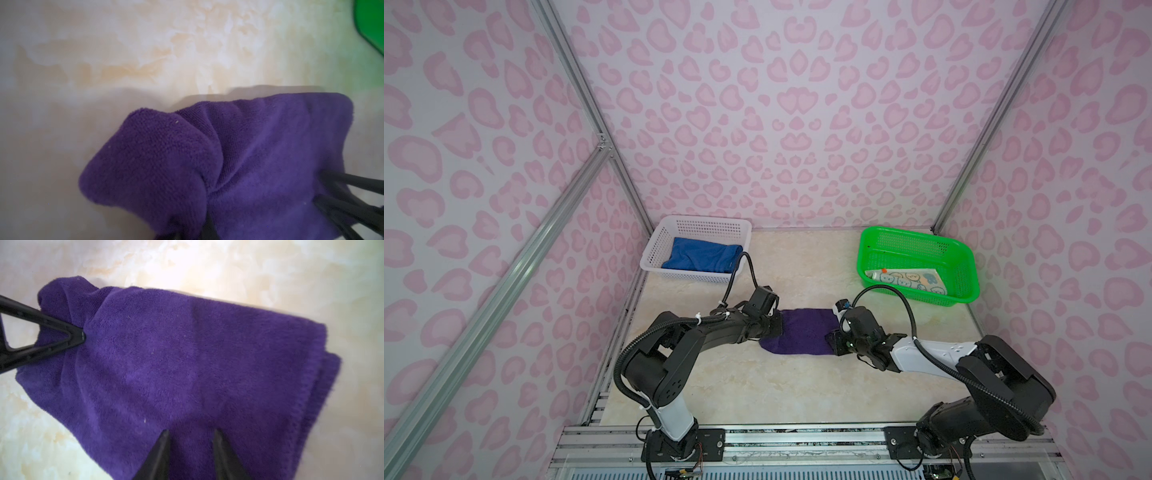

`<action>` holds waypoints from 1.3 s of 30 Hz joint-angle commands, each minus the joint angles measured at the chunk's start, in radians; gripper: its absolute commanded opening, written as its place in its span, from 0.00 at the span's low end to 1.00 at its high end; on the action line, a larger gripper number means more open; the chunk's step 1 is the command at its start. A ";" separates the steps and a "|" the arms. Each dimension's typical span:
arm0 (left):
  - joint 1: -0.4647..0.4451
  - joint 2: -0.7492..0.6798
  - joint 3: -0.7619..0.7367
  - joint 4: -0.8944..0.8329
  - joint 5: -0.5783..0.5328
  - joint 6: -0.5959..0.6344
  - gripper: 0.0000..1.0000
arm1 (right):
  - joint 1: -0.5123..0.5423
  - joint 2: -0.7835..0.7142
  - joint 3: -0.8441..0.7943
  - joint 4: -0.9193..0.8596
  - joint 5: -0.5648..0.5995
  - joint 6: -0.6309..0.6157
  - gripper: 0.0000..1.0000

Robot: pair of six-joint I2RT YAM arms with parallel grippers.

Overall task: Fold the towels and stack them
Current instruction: 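Grasp the folded purple towel's end with the left gripper while the right gripper releases, then carry the purple towel with the left gripper to the white basket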

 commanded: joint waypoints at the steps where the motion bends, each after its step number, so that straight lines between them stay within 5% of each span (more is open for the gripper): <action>1: 0.011 0.004 0.132 -0.253 -0.185 0.125 0.03 | -0.019 -0.063 -0.014 -0.034 0.045 -0.043 0.48; 10: 0.071 0.149 0.526 -0.493 -0.311 0.339 0.03 | -0.023 -0.242 -0.025 -0.081 0.126 -0.143 0.53; 20: 0.179 0.324 0.950 -0.714 -0.370 0.535 0.03 | -0.016 -0.181 -0.084 0.021 0.082 -0.128 0.52; 39: 0.488 0.530 1.462 -0.899 -0.127 0.611 0.04 | 0.045 -0.031 -0.016 0.041 0.084 -0.137 0.52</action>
